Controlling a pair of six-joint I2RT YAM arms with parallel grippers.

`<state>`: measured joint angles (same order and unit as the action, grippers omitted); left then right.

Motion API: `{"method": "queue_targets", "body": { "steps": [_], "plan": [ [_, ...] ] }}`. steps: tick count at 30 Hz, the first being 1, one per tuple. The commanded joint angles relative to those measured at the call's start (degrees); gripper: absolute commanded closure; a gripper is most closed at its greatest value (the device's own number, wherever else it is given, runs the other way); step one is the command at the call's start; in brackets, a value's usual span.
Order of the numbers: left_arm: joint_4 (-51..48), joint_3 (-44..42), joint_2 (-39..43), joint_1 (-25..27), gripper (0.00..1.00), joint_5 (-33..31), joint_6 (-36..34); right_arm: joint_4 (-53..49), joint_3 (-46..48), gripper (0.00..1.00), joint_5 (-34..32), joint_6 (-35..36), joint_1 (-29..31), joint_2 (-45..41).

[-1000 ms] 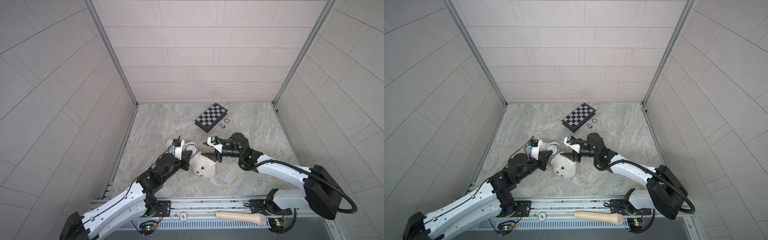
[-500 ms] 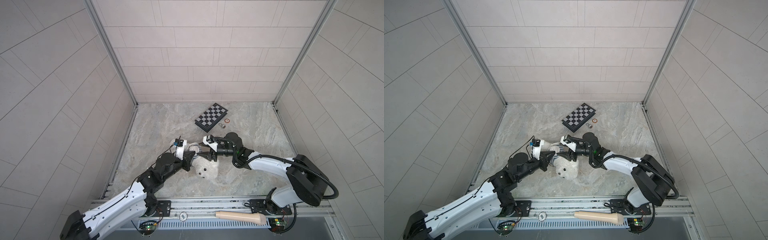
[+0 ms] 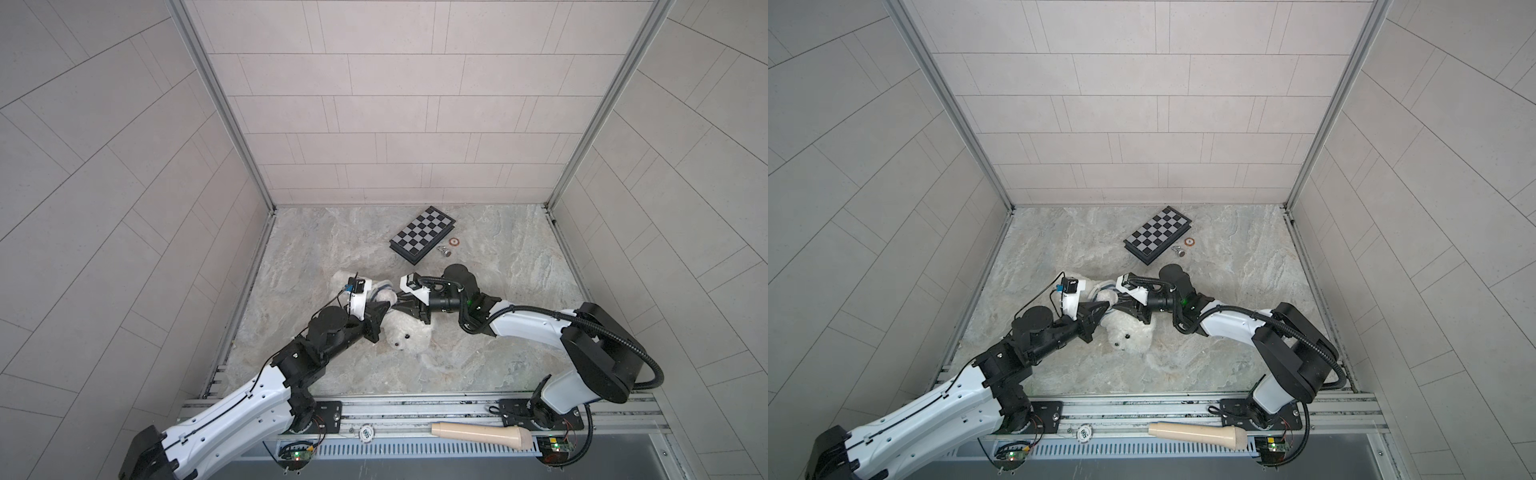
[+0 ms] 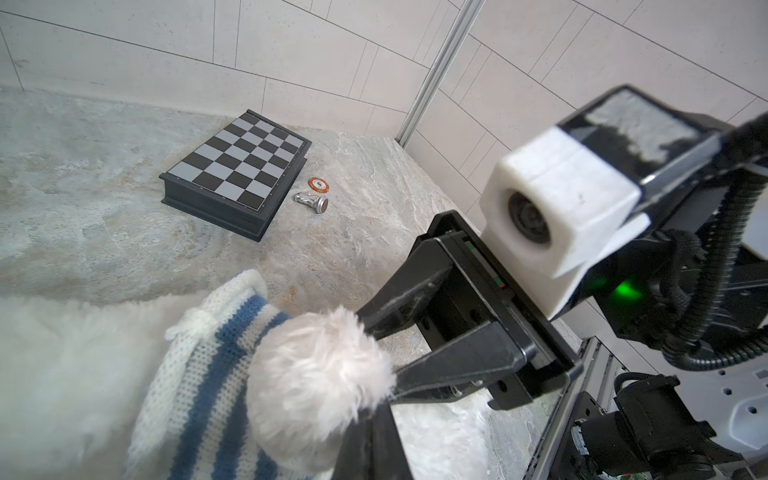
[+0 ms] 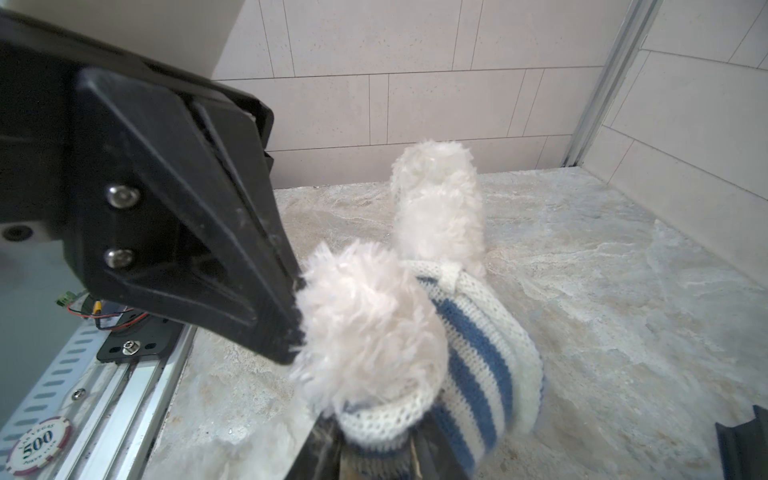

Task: Dress the teddy bear

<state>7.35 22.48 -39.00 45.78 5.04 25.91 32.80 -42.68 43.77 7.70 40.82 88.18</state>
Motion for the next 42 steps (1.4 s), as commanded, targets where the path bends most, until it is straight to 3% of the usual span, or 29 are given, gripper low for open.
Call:
{"method": "queue_targets", "body": {
  "steps": [1, 10, 20, 28, 34, 42],
  "plan": [
    [4.5, 1.2, 1.3, 0.4, 1.00, 0.3, -0.3, -2.8, -1.2, 0.76, -0.1, 2.2, -0.1, 0.4],
    [2.5, 1.2, -0.1, 0.4, 1.00, -3.7, -0.4, -2.3, 0.1, 0.72, -3.1, 1.5, 1.2, -3.0],
    [-1.7, 3.1, -1.3, 0.4, 1.00, -7.7, 1.2, -0.2, 5.6, 0.53, -5.2, -1.1, 0.8, -9.3],
    [-3.1, 4.1, -2.4, 0.4, 1.00, -6.0, 1.4, -2.2, 6.0, 0.52, -5.8, -3.3, -0.5, -15.3],
    [-5.6, 5.4, -1.9, 0.4, 1.00, -8.7, 5.0, -5.4, 6.0, 0.52, -4.5, -2.3, -0.5, -18.1],
    [-3.2, 3.8, -1.0, 0.4, 1.00, -5.0, 4.0, -5.1, 3.3, 0.50, -2.3, -1.9, -0.3, -14.6]
  ]
}}
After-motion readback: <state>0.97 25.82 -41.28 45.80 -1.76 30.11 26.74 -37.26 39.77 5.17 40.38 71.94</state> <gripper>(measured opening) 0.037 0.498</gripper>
